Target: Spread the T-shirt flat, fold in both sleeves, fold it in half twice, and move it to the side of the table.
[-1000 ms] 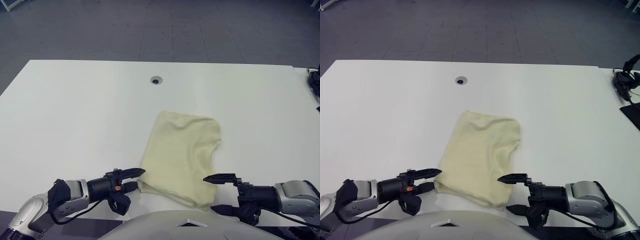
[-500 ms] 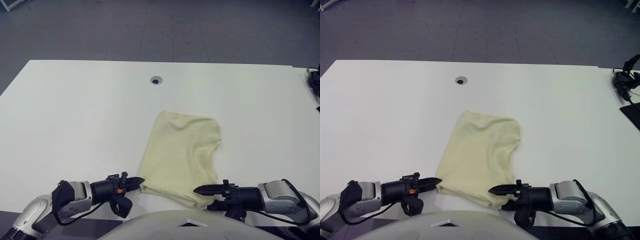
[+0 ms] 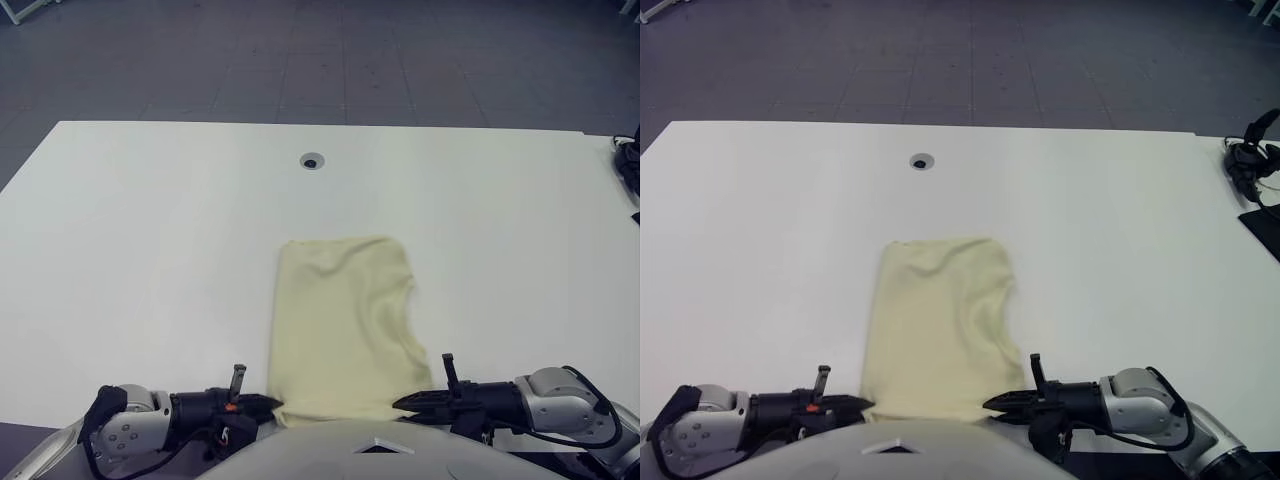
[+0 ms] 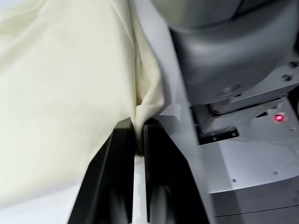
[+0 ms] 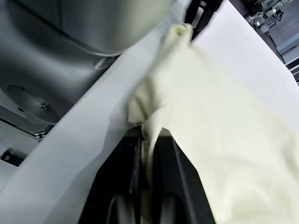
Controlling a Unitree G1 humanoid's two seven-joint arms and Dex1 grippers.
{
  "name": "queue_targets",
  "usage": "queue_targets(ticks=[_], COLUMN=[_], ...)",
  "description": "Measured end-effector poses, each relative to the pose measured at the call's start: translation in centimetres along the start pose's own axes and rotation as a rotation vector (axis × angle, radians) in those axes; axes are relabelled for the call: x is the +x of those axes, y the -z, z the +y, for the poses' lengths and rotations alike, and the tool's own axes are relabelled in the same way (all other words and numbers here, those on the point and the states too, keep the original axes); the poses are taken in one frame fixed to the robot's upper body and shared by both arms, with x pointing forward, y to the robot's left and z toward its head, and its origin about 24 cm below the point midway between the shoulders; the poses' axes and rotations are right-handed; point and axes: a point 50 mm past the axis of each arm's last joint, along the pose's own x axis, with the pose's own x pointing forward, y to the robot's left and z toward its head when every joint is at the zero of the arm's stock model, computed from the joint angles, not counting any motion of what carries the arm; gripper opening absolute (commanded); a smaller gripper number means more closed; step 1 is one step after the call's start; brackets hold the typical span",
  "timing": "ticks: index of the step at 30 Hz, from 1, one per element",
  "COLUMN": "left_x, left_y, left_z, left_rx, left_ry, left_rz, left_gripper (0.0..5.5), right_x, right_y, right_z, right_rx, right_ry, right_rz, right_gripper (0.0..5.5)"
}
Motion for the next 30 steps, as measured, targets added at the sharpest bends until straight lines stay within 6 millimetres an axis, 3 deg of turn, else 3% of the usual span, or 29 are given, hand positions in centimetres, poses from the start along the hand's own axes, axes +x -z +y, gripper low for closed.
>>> queue_targets(ticks=[2,7,14,24,28,30], left_x=[-0.2,-1.3,-3.5,-5.9,-6.5,-6.4], left_y=[-0.4,-0.9,-2.8,-4.1,-4.1,-4.1], left_z=[-0.7,-1.1,1.1,4.4,6.4,7.5], left_rx=[-0.079,-0.205,-0.313,-0.29,-0.233,-0.21], left_ry=[0.062,0.139,0.072,0.035,-0.013,-0.028], left_rz=[-0.021,-0.073,-0.226,-0.314,-0.303,-0.307], left_gripper=[0.1,0.1,0.1,0.1,0.1,0.1], right_x=[-0.1,-0.9,-3.8,-5.2,-4.9,-4.7], right_y=[0.1,-1.1,-4.2,-5.8,-4.7,-3.3], right_z=[-0.3,-1.1,-3.7,-8.4,-9.3,-9.9], right_rx=[0.065,0.418,0.768,0.687,0.615,0.591], right_ry=[0.004,0.006,-0.064,-0.015,0.021,0.071], right_rz=[-0.002,-0.113,-0.386,-0.455,-0.359,-0.291], right_gripper=[0.12,0.12,0.12,0.11,0.11,0.11])
